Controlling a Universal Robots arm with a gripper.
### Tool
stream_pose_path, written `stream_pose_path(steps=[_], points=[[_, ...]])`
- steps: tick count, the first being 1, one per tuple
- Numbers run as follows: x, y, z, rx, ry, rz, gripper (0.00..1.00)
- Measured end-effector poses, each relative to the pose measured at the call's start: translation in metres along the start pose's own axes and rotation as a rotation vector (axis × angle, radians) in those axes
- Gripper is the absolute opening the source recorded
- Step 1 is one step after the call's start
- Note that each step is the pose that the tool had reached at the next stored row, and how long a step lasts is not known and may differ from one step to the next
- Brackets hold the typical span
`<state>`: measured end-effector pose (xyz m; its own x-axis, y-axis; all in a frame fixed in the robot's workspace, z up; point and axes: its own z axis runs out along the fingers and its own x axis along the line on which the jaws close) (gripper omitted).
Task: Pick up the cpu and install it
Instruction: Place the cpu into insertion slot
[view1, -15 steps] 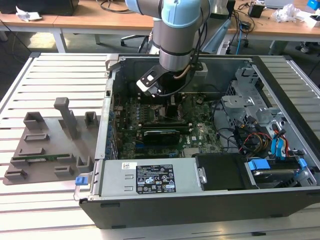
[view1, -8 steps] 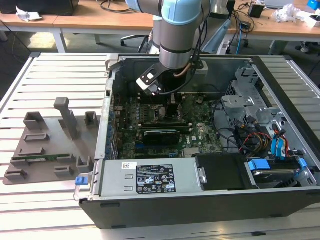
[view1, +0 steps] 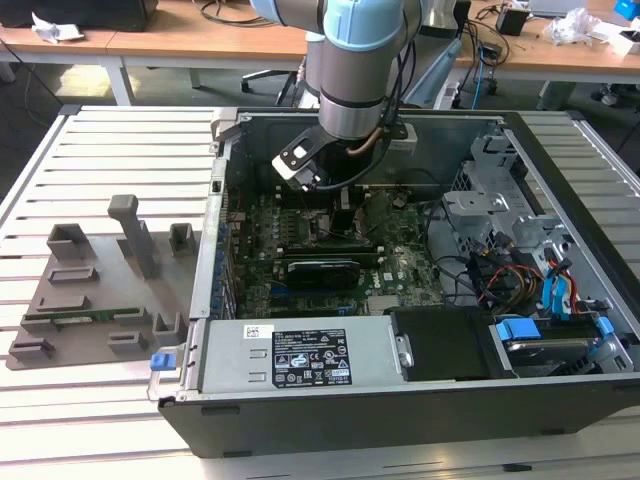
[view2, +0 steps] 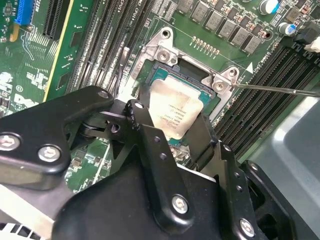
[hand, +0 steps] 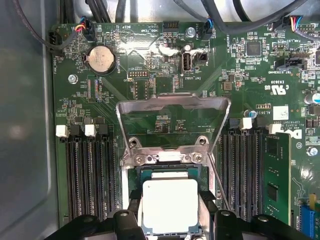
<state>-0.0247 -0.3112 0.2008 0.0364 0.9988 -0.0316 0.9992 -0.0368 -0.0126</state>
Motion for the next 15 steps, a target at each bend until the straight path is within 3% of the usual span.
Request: stream_pose_path(steps=[6, 7, 8, 11, 15], points=[[0.0000, 0.0000, 0.0001, -0.0001, -0.0001, 0.000, 0.55], [0.0000, 0.0000, 0.0001, -0.0001, 0.0000, 0.000, 0.61], [0.0000, 0.0000, 0.0001, -0.0001, 0.0000, 0.000, 0.61], [-0.0003, -0.0001, -0.0104, -0.0002, -0.0008, 0.000, 0.61], [0.0012, -0.0002, -0.0143, -0.0001, -0.0009, 0.000, 0.60]])
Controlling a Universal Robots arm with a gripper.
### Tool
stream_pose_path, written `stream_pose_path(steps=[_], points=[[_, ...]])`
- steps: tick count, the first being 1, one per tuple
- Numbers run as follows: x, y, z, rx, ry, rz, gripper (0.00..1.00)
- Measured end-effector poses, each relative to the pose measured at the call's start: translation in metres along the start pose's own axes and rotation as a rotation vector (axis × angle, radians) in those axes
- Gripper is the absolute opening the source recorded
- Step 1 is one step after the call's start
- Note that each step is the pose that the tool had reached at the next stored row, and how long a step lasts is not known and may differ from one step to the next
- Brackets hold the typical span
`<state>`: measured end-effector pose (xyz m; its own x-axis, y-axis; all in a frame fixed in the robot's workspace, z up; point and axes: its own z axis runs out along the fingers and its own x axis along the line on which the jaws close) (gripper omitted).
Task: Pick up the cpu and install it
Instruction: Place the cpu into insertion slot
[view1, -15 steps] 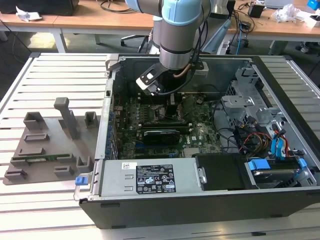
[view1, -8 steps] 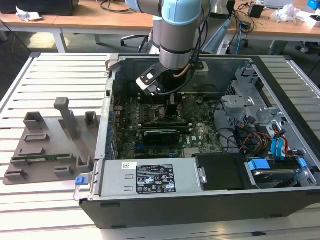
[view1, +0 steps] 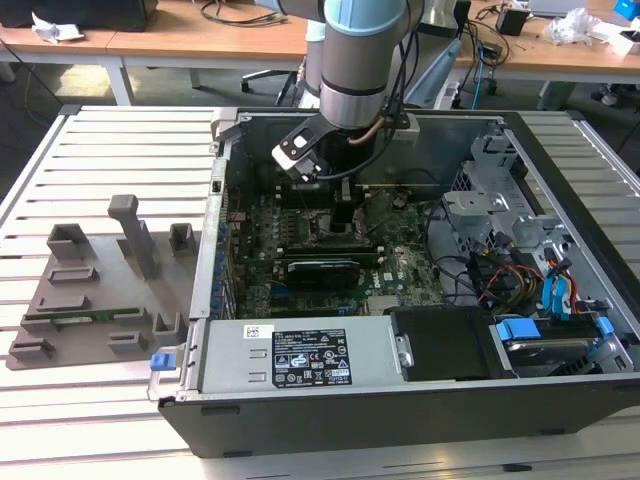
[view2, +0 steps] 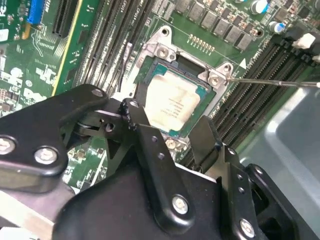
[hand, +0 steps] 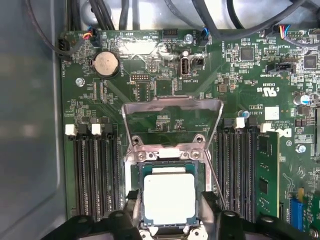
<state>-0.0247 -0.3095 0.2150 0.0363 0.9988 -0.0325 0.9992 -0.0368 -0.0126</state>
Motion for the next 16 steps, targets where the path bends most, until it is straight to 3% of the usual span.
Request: stream_pose_path(steps=[1, 2, 4, 5, 7, 8, 16], points=[[0.0001, 0.0000, -0.0001, -0.0001, 0.0000, 0.000, 0.60], [0.0001, 0.0000, -0.0002, 0.0000, 0.0009, 0.000, 0.47], [0.0000, -0.0001, -0.0005, 0.0004, 0.0009, 0.000, 0.35], [0.0000, -0.0001, -0.0023, 0.0006, 0.0009, 0.000, 0.23], [-0.0003, -0.0002, -0.0111, 0.0007, 0.0011, 0.000, 0.11], [-0.0005, -0.0002, -0.0167, 0.0009, 0.0011, 0.000, 0.11], [-0.0011, -0.0004, -0.0357, 0.0023, 0.0010, 0.000, 0.11]])
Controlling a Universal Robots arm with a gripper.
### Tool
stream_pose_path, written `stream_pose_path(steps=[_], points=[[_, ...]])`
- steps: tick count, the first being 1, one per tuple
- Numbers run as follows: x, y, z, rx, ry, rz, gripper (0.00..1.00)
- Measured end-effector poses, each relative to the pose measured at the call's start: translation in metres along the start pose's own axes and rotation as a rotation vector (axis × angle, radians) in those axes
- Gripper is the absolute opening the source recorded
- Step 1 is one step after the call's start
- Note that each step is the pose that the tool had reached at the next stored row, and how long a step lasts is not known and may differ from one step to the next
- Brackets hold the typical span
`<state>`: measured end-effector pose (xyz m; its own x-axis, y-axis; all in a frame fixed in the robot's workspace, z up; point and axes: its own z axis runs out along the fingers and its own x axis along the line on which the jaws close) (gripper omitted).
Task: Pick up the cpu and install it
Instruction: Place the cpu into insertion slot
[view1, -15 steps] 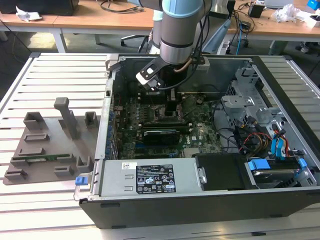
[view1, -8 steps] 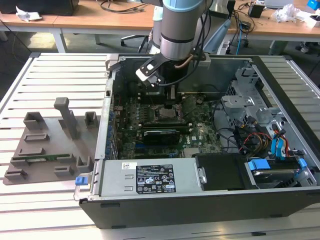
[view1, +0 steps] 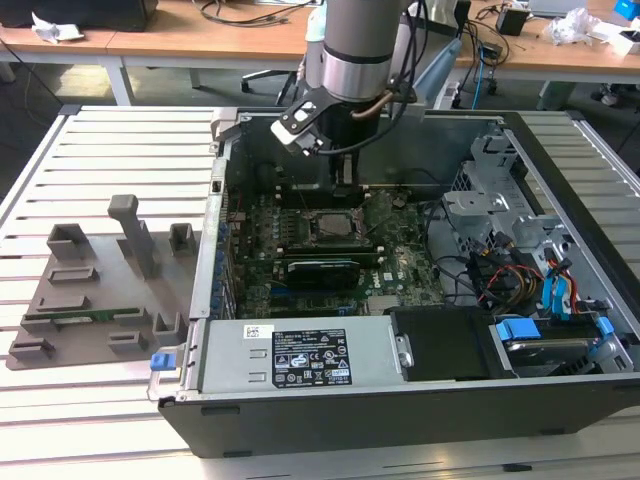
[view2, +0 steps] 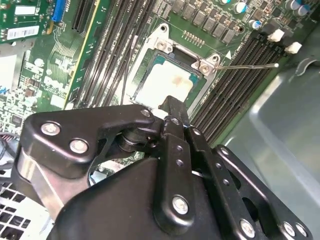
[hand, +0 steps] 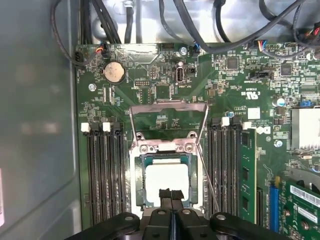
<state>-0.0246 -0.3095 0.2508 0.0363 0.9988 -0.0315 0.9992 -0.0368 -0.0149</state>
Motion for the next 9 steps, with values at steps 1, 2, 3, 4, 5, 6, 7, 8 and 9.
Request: stream_pose_path(steps=[1, 2, 3, 4, 5, 6, 7, 8, 9], points=[[0.0000, 0.0001, -0.0031, 0.0007, 0.0000, 0.000, 0.11], [-0.0001, 0.0002, -0.0056, 0.0014, 0.0000, 0.000, 0.11], [-0.0002, 0.0001, -0.0086, 0.0020, 0.0000, 0.000, 0.11], [-0.0003, 0.0001, -0.0130, 0.0023, -0.0001, 0.000, 0.11], [-0.0004, 0.0001, -0.0166, 0.0025, -0.0001, 0.000, 0.11], [-0.0006, 0.0000, -0.0217, 0.0027, 0.0000, 0.000, 0.11], [-0.0008, -0.0001, -0.0273, 0.0030, -0.0001, 0.000, 0.11], [-0.0010, -0.0002, -0.0332, 0.0031, -0.0001, 0.000, 0.11], [-0.0010, -0.0002, -0.0356, 0.0031, -0.0001, 0.000, 0.11]])
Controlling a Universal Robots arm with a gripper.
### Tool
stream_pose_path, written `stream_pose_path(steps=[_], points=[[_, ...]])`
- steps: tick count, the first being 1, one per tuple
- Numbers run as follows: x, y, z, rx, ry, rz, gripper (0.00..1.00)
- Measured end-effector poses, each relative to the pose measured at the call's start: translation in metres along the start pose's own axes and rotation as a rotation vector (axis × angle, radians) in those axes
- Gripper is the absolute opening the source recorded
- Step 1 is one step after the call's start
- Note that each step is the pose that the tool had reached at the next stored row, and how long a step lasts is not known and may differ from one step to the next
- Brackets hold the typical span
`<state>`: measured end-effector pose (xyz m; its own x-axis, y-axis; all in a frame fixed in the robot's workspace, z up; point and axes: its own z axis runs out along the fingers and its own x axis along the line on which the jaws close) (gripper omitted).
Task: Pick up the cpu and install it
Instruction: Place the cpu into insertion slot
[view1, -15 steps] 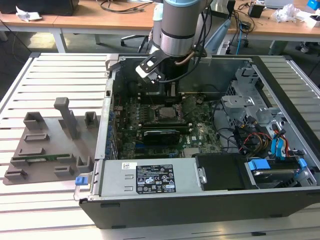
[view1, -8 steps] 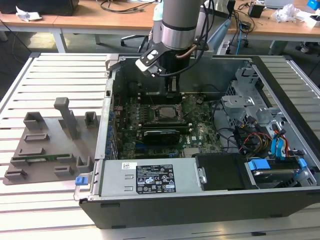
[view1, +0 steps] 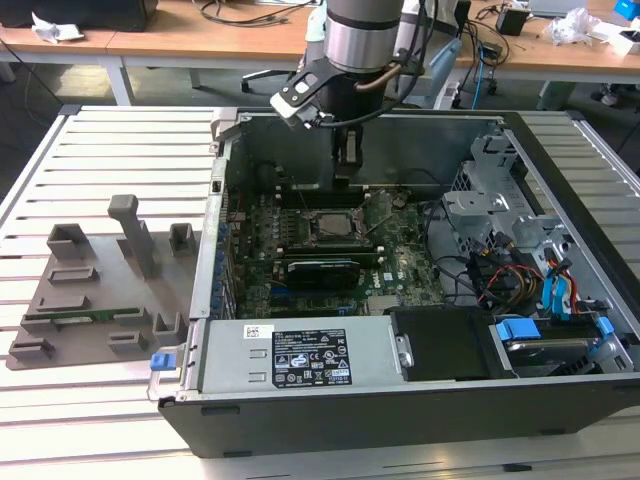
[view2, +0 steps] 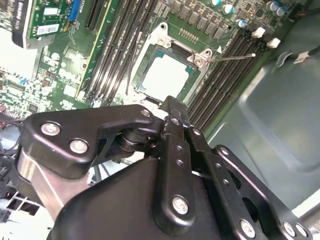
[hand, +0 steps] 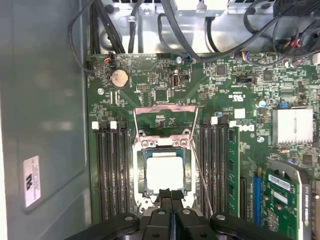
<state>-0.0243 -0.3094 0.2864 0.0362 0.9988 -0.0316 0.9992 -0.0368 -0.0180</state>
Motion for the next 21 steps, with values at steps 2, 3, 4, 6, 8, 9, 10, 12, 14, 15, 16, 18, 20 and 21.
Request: stream_pose_path(steps=[2, 3, 4, 6, 8, 9, 10, 12, 14, 15, 16, 18, 20, 21], points=[[-0.0002, -0.0001, -0.0055, 0.0001, 0.0002, 0.000, 0.11], [-0.0003, -0.0001, -0.0081, 0.0002, 0.0000, 0.000, 0.11], [-0.0004, -0.0002, -0.0118, 0.0003, 0.0000, 0.000, 0.11], [-0.0006, -0.0004, -0.0193, 0.0004, 0.0000, 0.000, 0.11], [-0.0008, -0.0005, -0.0253, 0.0005, 0.0000, 0.000, 0.11], [-0.0009, -0.0005, -0.0284, 0.0007, -0.0001, 0.000, 0.11], [-0.0011, -0.0006, -0.0336, 0.0008, 0.0000, 0.000, 0.11], [-0.0013, -0.0007, -0.0403, 0.0010, -0.0001, 0.000, 0.11], [-0.0015, -0.0008, -0.0477, 0.0012, 0.0000, 0.000, 0.11], [-0.0017, -0.0010, -0.0549, 0.0013, 0.0000, 0.000, 0.11], [-0.0019, -0.0010, -0.0589, 0.0014, 0.0003, 0.000, 0.11], [-0.0019, -0.0010, -0.0590, 0.0015, 0.0005, 0.000, 0.11], [-0.0019, -0.0011, -0.0590, 0.0015, 0.0011, 0.000, 0.11], [-0.0019, -0.0010, -0.0590, 0.0015, 0.0012, 0.000, 0.11]])
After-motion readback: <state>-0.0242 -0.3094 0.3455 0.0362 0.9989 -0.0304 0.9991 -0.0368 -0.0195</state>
